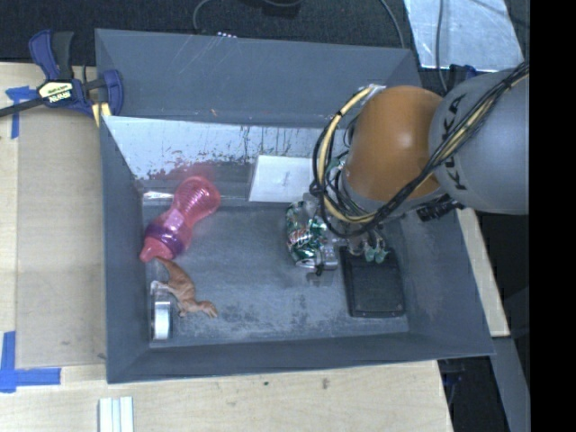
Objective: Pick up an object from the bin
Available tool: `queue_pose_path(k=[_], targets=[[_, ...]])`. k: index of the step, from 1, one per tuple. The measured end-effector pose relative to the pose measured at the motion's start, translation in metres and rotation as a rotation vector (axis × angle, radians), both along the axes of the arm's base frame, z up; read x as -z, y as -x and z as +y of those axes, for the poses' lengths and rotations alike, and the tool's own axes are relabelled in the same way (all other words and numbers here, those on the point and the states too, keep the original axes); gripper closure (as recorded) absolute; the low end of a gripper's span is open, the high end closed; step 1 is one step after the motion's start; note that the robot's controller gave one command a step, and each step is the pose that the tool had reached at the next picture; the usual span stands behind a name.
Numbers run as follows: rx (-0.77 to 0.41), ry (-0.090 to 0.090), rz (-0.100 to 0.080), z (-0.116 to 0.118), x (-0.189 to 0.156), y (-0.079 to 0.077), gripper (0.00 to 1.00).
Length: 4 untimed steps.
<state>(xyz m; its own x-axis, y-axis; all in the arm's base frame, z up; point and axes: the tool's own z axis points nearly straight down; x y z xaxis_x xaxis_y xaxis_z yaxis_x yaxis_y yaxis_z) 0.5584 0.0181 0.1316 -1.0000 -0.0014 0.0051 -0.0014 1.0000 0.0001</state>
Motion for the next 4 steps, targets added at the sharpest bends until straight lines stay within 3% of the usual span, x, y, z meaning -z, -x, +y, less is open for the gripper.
queue_pose_path(k=[1, 2, 3, 4], targets=[[0.0, 0.0, -0.008, 0.0, -0.005, -0.002, 0.0], [0.085, -0.002, -0.013, -0.022, 0.024, -0.01, 0.0], [0.194, 0.004, -0.002, -0.051, 0.063, -0.011, 0.0], [0.274, 0.002, -0.008, -0.045, 0.062, -0.014, 0.0]])
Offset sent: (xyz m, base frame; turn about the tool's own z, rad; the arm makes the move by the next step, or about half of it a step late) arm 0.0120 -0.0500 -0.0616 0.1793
